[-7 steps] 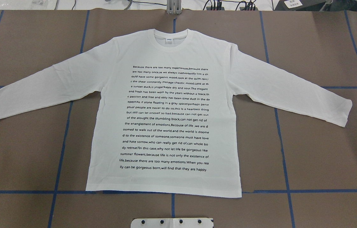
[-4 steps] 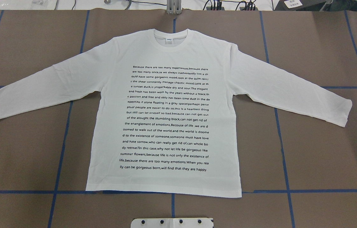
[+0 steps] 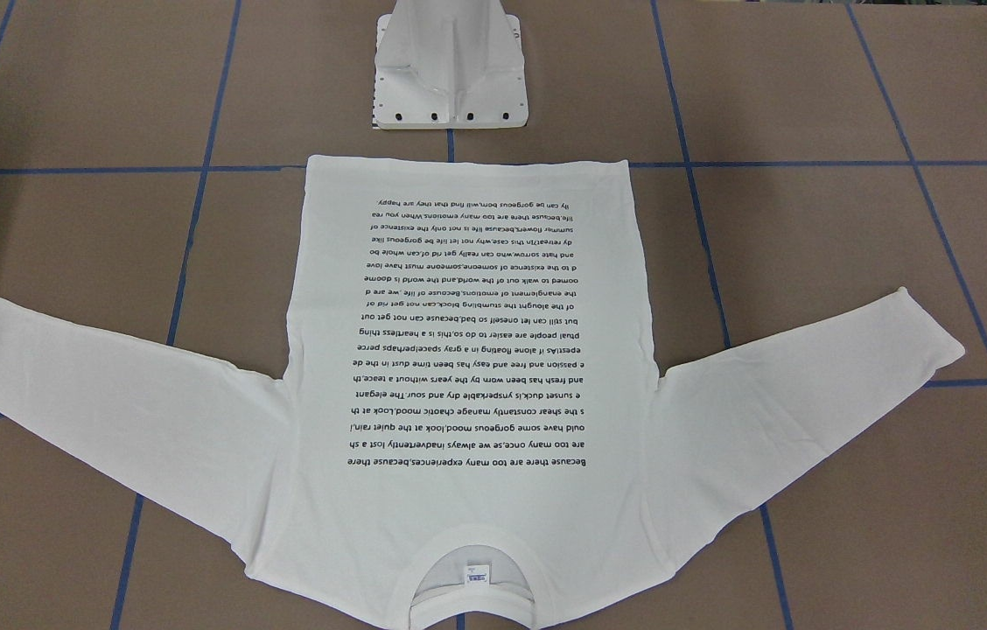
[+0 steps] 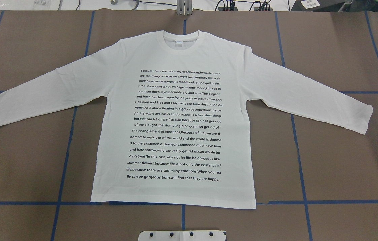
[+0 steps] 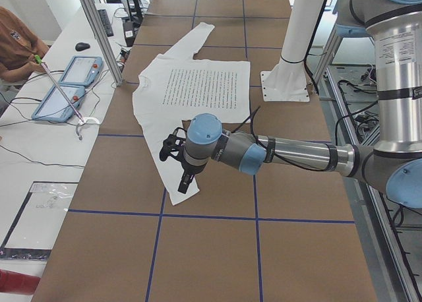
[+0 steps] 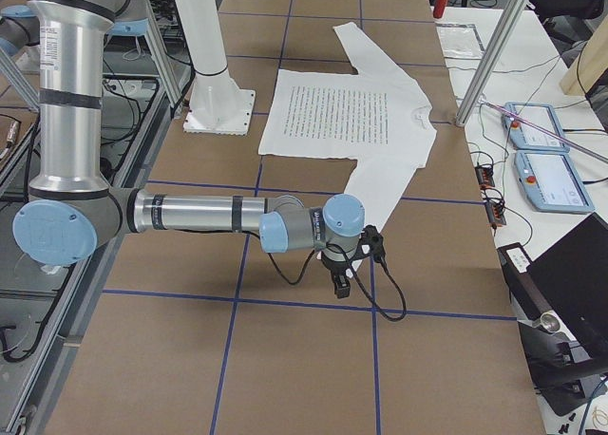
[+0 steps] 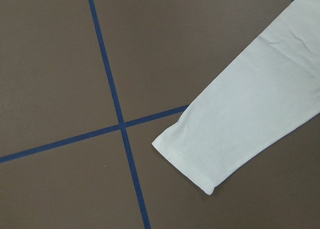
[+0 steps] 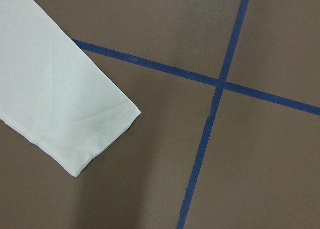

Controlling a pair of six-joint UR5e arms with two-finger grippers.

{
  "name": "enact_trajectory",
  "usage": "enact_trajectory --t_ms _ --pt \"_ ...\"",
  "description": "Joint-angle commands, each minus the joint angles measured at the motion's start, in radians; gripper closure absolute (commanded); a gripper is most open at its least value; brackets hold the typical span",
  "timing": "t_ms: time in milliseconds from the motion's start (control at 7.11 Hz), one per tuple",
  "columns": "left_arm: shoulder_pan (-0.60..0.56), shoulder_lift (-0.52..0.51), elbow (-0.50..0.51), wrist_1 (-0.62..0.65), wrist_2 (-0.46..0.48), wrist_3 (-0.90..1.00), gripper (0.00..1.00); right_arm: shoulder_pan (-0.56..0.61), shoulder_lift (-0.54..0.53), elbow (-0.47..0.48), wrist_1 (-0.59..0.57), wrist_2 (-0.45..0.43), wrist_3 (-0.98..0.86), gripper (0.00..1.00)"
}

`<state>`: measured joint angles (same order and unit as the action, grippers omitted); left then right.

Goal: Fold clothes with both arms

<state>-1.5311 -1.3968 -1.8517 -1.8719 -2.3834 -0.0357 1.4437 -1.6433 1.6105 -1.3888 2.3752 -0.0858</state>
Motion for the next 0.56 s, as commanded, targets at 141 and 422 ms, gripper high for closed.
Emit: enact_trajectory --t_ms 141,422 --pt "0.0 -0.004 0.0 0.002 -0.016 -0.006 0.0 -0.128 0.085 -0.194 0.313 -0.007 0.344 0.01" --pt "0.0 -0.008 0.011 0.0 -0.074 -0.043 0.0 -0.195 0.146 -0.294 0.407 -0.005 0.539 0.08"
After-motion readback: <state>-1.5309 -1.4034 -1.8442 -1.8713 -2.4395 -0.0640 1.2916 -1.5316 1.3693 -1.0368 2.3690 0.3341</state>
